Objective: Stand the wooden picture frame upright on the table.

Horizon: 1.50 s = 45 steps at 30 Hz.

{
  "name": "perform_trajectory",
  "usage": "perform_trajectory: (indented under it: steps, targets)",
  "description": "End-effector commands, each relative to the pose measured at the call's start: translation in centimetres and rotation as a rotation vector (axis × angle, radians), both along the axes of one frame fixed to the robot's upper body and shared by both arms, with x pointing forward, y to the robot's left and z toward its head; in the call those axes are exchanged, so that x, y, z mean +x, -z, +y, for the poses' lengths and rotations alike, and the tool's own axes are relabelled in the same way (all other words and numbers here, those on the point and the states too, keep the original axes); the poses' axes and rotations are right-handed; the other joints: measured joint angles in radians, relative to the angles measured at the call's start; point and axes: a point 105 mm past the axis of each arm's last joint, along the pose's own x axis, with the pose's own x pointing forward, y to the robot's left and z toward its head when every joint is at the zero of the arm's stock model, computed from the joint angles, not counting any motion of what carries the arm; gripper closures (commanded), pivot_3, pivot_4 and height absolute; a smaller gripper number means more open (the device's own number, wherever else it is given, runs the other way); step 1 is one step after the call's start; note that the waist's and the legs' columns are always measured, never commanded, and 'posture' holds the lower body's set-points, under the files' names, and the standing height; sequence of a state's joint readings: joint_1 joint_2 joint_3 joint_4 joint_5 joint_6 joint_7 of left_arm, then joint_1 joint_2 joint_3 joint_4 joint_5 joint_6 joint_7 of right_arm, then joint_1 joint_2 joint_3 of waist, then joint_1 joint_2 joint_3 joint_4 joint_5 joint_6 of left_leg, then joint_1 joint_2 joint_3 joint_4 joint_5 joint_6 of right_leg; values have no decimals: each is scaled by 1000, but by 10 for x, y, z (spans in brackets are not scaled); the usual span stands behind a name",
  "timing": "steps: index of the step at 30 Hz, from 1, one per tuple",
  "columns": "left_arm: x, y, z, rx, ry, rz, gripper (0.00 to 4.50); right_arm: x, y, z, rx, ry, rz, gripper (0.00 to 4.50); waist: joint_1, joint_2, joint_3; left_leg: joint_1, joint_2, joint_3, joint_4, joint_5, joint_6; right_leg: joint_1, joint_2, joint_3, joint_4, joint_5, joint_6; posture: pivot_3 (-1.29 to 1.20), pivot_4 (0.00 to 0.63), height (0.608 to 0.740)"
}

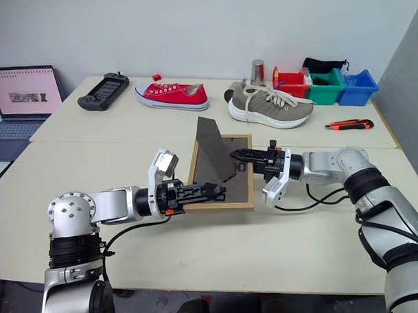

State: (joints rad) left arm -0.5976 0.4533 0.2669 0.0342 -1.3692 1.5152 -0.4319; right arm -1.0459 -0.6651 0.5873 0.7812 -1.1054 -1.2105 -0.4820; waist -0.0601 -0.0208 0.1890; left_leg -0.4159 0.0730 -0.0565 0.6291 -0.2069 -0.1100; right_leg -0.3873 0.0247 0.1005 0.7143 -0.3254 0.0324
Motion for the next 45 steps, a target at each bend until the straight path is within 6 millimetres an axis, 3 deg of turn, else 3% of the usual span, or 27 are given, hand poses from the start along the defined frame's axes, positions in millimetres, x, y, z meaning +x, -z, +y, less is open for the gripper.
perform_trajectory:
  steps: [1, 3, 8, 10, 13, 17, 23, 28, 33, 39, 43, 45]
  targets:
    - [9, -19, 11, -25, -42, -65, 474, -4, -22, -1, 87, -21, -33, 3192, 0, 0, 0, 0, -1, 0, 0, 0, 0, 0, 0, 0, 0, 0, 0, 0, 150, 740]
    - [9, -20, 14, -16, -47, -69, 30, -4, -21, -1, 88, -21, -28, 3192, 0, 0, 0, 0, -1, 0, 0, 0, 0, 0, -1, 0, 0, 0, 0, 0, 150, 740]
    - [18, -29, 52, 160, -204, -225, 0, 0, -23, -14, 180, 28, 84, 3192, -5, 0, 0, 0, -4, -1, 0, 0, 0, 0, -4, 0, 0, 0, 0, 0, 150, 740]
    - [22, -29, 63, 270, -260, -307, 0, 10, -25, -21, 278, 98, 187, 3193, -6, 0, 0, 0, -4, -1, 0, 0, 0, 0, -4, -1, 0, 0, 0, 0, 150, 740]
    - [29, -35, 74, 384, -332, -420, 0, 30, -12, -23, 330, 233, 435, 3193, -6, 0, 0, 1, -6, -1, 0, 0, 1, 3, -7, -1, -1, 0, 0, 0, 150, 740]
    - [41, -45, 86, 478, -442, -562, 0, 49, -17, -19, 509, 269, 906, 3193, -3, -1, 0, 1, -8, -2, 1, 1, 1, 5, -9, -2, -1, 0, 1, 0, 150, 740]
    - [36, -35, 85, 567, -420, -655, 0, 46, -23, 4, 598, 105, 1524, 3193, -2, 0, 0, 1, -7, -5, -1, 0, 2, 5, -8, -5, -1, 0, 1, 0, 150, 740]
    - [33, -39, 80, 586, -380, -717, 0, 42, -6, 29, 528, 31, 1816, 3193, 2, 0, 0, -1, -8, -5, -1, -2, 5, 3, -8, -5, -1, 0, 1, 0, 150, 740]
    - [27, -17, 82, 720, -301, -772, 0, 42, 27, 37, 429, 68, 1932, 3193, 1, 0, 0, -1, -8, -4, -1, -2, 6, 2, -7, -4, -2, 0, 1, 0, 150, 740]
    - [26, -20, 83, 676, -337, -758, 0, 42, 35, 38, 369, 83, 1951, 3193, 1, 0, 0, -4, -8, -3, -1, -2, 6, -1, -8, -4, -1, 0, 1, 0, 150, 740]
    - [23, -16, 80, 685, -316, -760, 0, 38, 53, 38, 323, 128, 1952, 3193, 1, 0, 0, -4, -8, -4, -1, -2, 6, -1, -7, -4, -1, 0, 2, 0, 150, 740]
    - [24, -15, 80, 687, -317, -760, 0, 37, 58, 37, 307, 142, 1961, 2495, 1, 0, 0, -3, -8, -4, -1, -2, 6, -1, -7, -4, -1, 0, 2, 0, 150, 740]
